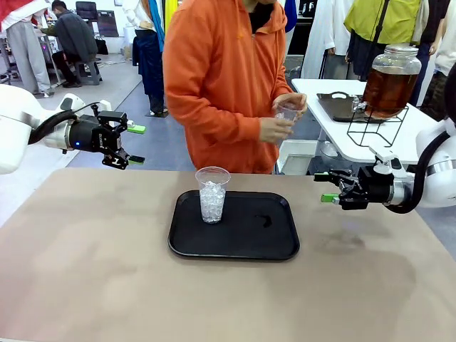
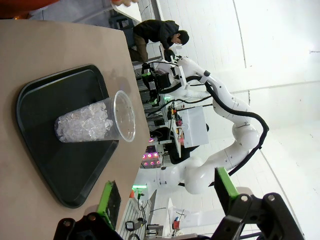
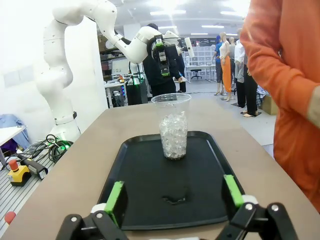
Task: Pour the drink into the iced cup.
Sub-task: Pick up the iced cup indicated by the human and present it to them.
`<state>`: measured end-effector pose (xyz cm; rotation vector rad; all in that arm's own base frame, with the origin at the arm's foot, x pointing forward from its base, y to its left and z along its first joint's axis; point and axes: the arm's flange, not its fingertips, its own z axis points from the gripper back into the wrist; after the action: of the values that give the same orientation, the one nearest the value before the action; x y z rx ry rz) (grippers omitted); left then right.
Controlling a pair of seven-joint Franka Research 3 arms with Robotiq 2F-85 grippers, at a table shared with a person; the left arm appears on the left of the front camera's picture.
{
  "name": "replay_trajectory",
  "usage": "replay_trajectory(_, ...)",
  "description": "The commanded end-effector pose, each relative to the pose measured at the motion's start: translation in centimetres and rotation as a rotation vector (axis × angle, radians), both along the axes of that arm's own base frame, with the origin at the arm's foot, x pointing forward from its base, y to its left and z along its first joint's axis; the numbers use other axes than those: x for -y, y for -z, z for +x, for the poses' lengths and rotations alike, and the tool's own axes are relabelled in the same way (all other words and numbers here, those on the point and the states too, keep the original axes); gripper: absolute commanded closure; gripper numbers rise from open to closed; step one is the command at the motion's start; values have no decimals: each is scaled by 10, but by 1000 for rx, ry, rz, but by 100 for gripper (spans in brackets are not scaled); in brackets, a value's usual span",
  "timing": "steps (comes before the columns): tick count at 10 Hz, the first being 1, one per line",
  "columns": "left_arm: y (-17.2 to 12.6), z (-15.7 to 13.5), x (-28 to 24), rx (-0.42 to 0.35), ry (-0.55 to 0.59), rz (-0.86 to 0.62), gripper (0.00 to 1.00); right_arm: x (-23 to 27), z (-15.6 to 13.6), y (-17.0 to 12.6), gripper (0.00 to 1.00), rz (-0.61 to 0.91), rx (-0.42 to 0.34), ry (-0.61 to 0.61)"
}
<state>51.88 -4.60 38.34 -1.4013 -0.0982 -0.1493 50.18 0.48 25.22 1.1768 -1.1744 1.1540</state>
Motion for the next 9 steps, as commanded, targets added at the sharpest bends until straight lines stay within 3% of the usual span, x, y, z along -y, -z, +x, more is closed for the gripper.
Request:
replay_trajectory(1,-2,0,0,-3,-4,-8,0,0,0,-2,0,2,4,-1)
replay_trajectory(9,-2,0,0,-3,-4,-8,0,0,0,-2,0,2,4,-1)
